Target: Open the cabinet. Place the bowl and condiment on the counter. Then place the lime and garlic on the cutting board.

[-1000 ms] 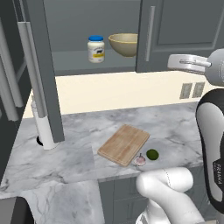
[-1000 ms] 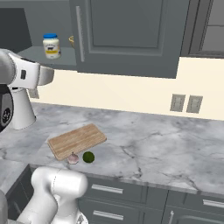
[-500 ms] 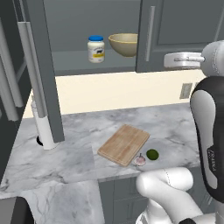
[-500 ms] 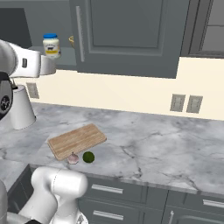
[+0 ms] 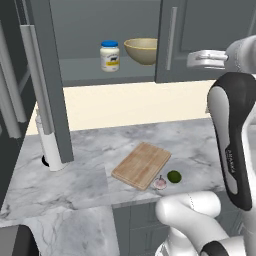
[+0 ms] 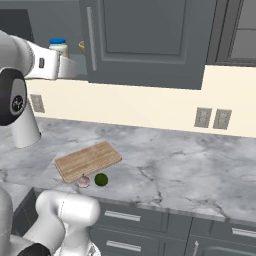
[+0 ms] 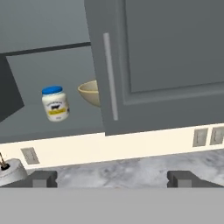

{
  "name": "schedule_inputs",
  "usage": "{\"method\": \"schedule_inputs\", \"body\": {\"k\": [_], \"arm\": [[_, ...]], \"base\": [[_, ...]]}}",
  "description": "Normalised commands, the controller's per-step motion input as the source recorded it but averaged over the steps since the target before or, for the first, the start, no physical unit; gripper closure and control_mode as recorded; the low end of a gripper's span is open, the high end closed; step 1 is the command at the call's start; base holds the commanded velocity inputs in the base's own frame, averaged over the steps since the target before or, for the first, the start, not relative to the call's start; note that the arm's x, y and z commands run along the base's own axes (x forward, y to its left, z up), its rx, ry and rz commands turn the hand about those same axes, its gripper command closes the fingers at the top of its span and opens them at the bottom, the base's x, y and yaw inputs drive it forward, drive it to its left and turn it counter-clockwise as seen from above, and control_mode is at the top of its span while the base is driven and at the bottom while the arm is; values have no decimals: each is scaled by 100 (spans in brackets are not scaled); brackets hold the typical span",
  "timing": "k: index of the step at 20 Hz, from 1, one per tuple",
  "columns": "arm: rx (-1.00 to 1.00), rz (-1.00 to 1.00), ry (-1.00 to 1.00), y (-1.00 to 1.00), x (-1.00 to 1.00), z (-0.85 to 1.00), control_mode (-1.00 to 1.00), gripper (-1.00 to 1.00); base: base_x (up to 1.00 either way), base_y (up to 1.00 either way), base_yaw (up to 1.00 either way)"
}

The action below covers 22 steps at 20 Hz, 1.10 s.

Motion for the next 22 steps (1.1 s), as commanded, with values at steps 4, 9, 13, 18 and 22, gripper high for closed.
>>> {"method": "schedule_inputs", "body": {"k": [4,9,13,18,22], "arm": [[0,-10,0,-9,47,0,-100,-100],[-1,-3,0,0,49,-4,-100,-100],[0,1,4,0,46,-2,-100,-100],[0,2,9,-10,39,0,-100,-100],[0,1,3,-13,31,0,-100,-100]], "base": [[0,0,0],[0,0,0],[0,0,0],[0,0,0],[0,0,0]]}}
